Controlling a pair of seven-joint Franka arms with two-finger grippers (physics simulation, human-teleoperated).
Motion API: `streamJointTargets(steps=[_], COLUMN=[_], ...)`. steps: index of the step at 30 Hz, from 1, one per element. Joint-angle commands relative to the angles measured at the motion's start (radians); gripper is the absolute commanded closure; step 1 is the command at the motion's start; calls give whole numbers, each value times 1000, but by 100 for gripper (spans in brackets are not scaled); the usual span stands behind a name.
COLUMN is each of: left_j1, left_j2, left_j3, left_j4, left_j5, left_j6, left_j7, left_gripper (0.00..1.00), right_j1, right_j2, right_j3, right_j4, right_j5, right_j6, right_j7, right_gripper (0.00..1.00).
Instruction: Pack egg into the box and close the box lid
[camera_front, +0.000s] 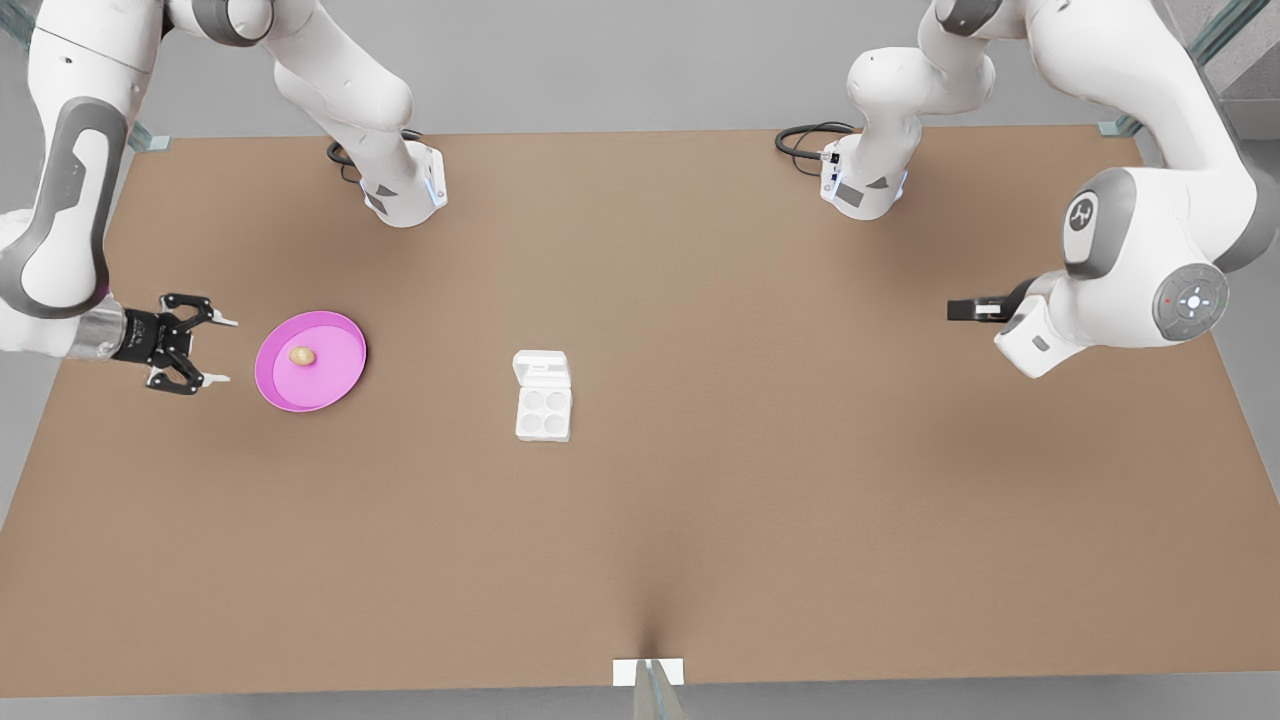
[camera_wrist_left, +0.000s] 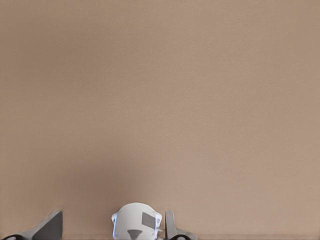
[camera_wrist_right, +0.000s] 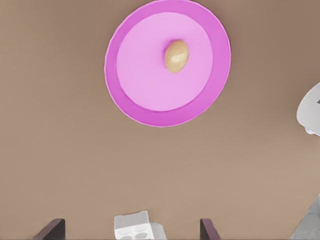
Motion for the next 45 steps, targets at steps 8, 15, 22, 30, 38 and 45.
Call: streamJointTargets(steps=[8, 15, 22, 30, 38, 45], left_j1=[0, 2, 0, 0, 0, 0], left_j2=[10, 23, 23, 25, 23, 23], left_j3=[0, 2, 2, 2, 2, 2], left_j4=[-2, 2, 2, 3, 8, 8], left_j5=[2, 5, 7, 5, 5, 5], left_j6=[-14, -17, -19, -19, -19, -19], left_j7=[0, -8, -9, -8, -9, -11], left_gripper=[0, 0, 0, 0, 0, 0], right_j1=[80, -1, -64, -98, -112, -110], right_j2=[-159, -30, 77, 189, 223, 235], right_j3=[0, -129, -86, -57, -57, -57], right_j4=[-436, -440, -411, -390, -374, -374], right_j5=[172, 252, 325, 377, 371, 373], right_j6=[436, 398, 374, 384, 407, 424], right_j7=[-88, -277, -387, -478, -530, -536], right_gripper=[0, 0, 0, 1, 2, 5])
